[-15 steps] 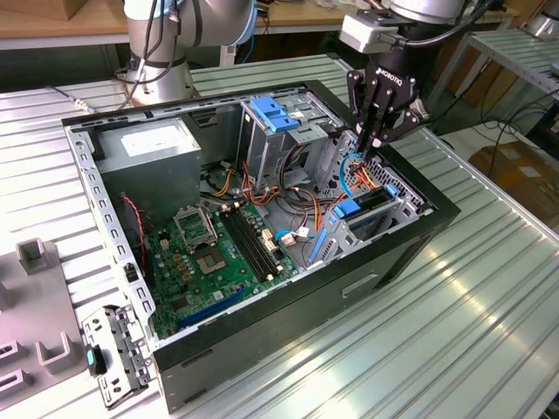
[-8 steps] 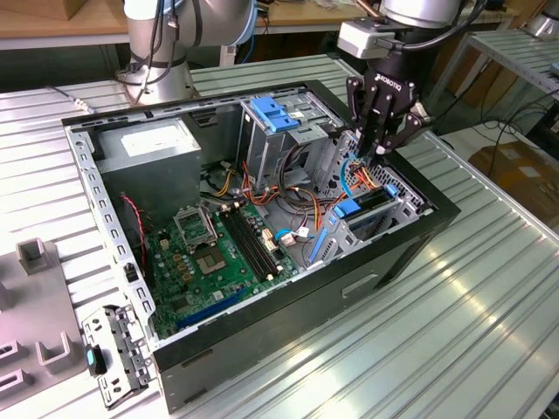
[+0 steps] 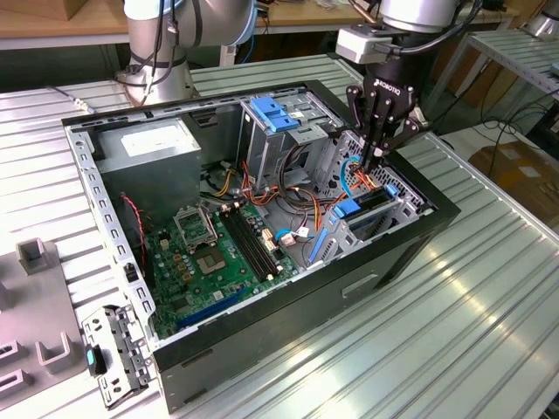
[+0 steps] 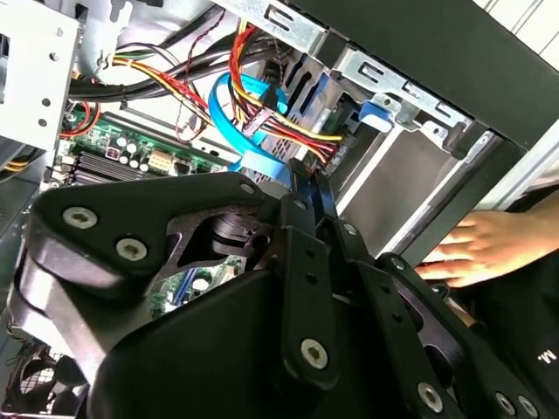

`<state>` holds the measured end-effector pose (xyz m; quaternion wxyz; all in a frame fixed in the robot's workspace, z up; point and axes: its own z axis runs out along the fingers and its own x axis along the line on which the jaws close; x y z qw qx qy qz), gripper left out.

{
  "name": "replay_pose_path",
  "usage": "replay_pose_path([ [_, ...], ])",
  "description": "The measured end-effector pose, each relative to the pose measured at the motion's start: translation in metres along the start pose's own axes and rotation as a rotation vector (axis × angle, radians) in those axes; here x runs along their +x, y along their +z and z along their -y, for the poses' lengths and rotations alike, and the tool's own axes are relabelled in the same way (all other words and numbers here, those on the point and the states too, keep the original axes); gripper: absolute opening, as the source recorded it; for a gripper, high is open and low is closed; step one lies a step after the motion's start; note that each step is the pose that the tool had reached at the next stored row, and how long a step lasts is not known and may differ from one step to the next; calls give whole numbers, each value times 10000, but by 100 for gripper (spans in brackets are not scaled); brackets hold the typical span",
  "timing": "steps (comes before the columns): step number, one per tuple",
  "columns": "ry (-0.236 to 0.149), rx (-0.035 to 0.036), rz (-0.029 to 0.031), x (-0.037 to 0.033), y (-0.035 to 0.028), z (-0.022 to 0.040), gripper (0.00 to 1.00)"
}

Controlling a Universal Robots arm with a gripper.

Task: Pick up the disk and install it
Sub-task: 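Insert the second disk wire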

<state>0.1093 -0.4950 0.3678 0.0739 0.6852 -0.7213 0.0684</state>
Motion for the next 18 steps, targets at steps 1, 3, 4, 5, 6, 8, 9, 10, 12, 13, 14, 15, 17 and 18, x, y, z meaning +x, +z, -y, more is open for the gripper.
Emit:
replay_pose_path([
  [1,-17,3,2,1,3,0,16],
  [3,-42,8,8,3,5,0,16],
  [4,-51,10,8,4,5,0,16],
  [5,-61,12,7,5,5,0,16],
  [6,-86,18,8,11,6,0,16],
  [8,-164,38,12,34,11,-3,16],
  [9,-207,51,18,46,14,-4,16],
  [10,-273,69,31,66,20,-6,16],
  [12,-359,93,56,91,31,-9,16],
  [13,-434,115,95,110,43,-13,16],
  [14,-468,127,121,117,50,-16,16],
  [15,-501,138,152,124,58,-20,16],
  [17,-554,175,231,139,77,-39,16],
  [18,-565,197,255,144,84,-47,16],
])
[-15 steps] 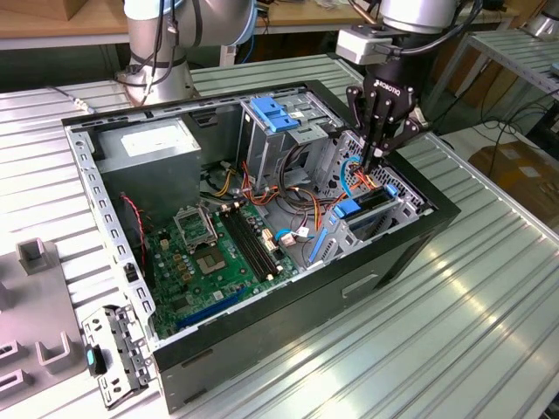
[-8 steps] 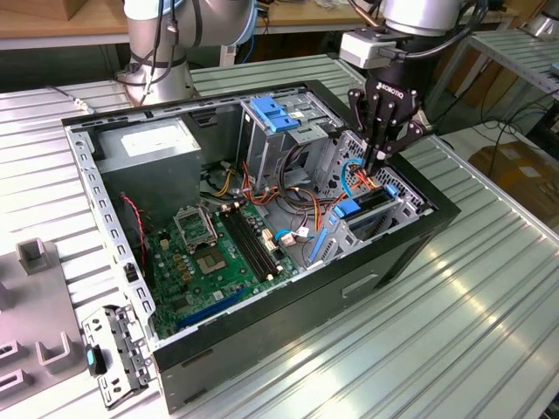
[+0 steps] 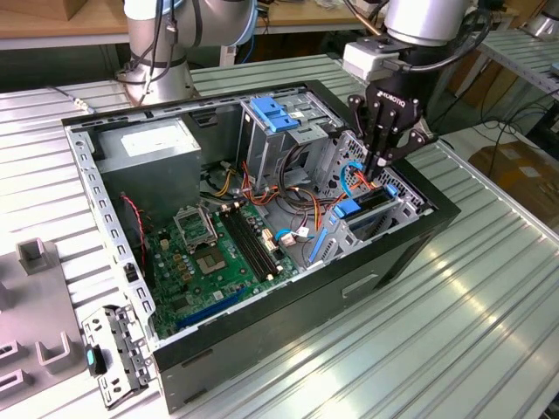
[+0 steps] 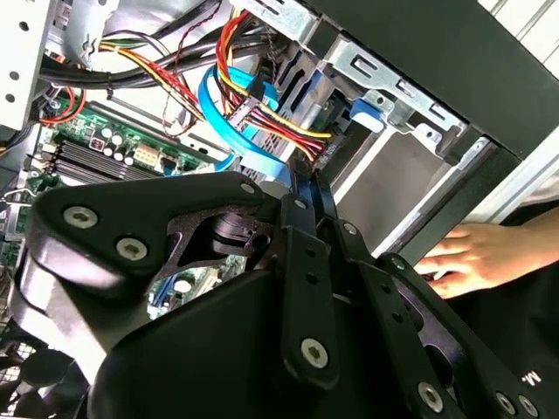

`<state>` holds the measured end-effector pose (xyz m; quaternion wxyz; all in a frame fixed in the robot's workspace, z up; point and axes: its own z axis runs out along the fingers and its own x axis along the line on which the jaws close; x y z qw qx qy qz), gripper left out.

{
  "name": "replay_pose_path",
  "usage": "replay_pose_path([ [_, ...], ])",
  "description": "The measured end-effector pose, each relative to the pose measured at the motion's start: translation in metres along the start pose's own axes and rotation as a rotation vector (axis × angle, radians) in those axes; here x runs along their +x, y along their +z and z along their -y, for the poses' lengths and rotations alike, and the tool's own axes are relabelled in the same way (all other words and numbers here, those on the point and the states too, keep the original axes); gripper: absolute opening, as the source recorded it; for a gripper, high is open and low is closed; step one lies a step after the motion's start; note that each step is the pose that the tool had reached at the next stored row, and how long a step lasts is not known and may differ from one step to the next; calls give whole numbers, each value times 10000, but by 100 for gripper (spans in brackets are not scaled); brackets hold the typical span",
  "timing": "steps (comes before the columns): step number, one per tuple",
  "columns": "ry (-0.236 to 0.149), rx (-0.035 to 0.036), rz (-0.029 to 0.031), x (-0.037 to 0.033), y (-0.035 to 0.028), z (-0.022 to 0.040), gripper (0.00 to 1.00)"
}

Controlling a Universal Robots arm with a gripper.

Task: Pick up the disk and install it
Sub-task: 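Insert the second disk wire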

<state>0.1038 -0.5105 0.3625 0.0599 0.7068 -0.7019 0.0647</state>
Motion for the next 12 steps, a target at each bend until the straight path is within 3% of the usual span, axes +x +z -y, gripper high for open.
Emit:
replay_pose_path([
  [3,-27,81,79,6,16,-38,16],
  [5,-33,191,140,8,29,-81,16],
  [7,-30,255,173,8,36,-105,16],
  [10,29,621,189,7,45,-194,16],
  [11,54,774,189,6,48,-222,16],
  [12,71,873,192,7,52,-238,16],
])
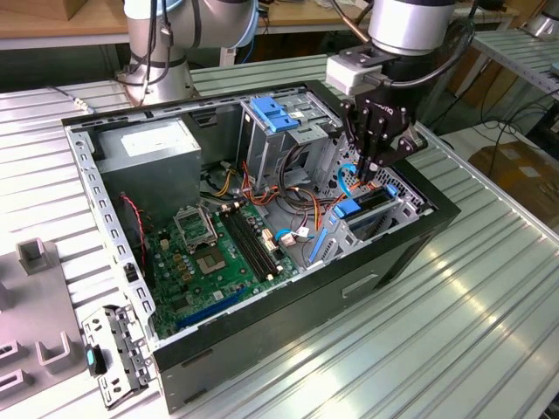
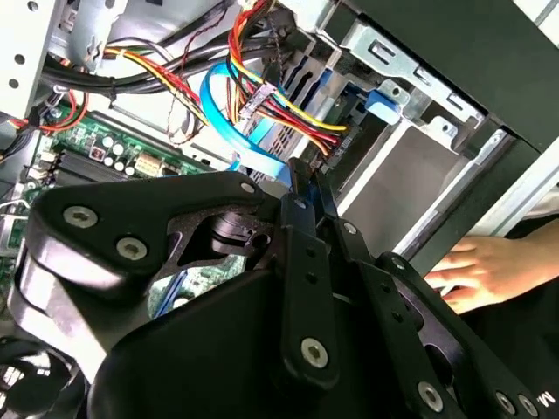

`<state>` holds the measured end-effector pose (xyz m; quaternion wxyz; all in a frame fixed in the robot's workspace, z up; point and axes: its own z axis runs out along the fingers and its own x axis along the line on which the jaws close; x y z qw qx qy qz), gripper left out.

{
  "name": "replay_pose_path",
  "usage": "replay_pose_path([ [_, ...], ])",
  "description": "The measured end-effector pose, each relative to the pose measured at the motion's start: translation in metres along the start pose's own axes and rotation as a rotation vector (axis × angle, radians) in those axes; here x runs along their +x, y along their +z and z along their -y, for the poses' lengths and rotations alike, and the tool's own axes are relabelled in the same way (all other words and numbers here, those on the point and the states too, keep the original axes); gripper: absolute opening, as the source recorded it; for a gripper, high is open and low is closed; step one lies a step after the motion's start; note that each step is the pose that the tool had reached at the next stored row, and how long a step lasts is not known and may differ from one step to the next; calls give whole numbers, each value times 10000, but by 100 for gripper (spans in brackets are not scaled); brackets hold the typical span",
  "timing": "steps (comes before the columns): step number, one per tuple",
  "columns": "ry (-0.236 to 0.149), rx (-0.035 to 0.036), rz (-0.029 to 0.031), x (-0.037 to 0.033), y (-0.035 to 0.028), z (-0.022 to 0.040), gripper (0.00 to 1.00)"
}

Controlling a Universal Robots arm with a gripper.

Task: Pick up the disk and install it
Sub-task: 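Insert the second disk wire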

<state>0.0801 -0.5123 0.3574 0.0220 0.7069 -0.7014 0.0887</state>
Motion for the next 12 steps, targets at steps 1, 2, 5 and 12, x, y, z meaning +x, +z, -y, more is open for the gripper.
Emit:
replay_pose_path([
  [1,17,113,2,5,2,-13,16],
  [2,44,268,15,29,10,-36,16],
  [5,68,367,96,80,29,-98,16],
  [12,154,402,791,243,80,-106,16],
])
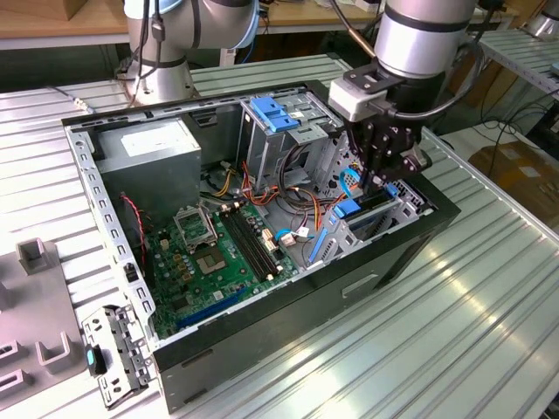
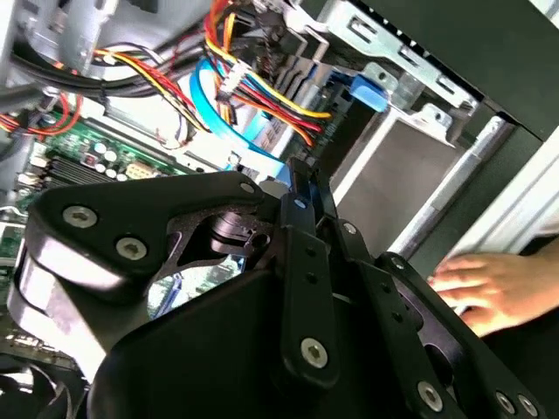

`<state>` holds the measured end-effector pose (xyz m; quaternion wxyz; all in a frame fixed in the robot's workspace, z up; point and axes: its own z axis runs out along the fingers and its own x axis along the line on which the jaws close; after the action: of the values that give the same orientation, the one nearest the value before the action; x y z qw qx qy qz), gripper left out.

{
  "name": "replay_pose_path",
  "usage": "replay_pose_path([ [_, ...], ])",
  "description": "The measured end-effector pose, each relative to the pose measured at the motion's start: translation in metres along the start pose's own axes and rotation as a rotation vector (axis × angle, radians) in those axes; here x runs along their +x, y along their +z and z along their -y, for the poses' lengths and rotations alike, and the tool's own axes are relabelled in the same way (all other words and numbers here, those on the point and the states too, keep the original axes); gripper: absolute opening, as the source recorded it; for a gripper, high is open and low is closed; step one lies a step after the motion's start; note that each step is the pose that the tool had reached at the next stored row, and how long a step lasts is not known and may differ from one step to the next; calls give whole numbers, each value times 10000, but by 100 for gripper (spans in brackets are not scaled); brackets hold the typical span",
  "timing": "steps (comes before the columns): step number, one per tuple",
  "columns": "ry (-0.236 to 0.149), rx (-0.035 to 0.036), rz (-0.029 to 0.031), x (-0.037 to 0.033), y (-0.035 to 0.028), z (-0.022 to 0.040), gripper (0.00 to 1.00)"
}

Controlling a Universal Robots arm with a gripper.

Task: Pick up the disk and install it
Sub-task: 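Insert the second disk wire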

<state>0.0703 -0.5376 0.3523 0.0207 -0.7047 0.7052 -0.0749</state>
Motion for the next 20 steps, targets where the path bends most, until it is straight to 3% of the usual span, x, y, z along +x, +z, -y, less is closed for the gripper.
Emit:
replay_pose_path([
  [1,9,7,75,1,1,1,16],
  [3,21,19,141,20,7,0,16],
  [7,34,20,182,64,17,-1,16],
  [20,59,18,346,81,69,24,16],
])
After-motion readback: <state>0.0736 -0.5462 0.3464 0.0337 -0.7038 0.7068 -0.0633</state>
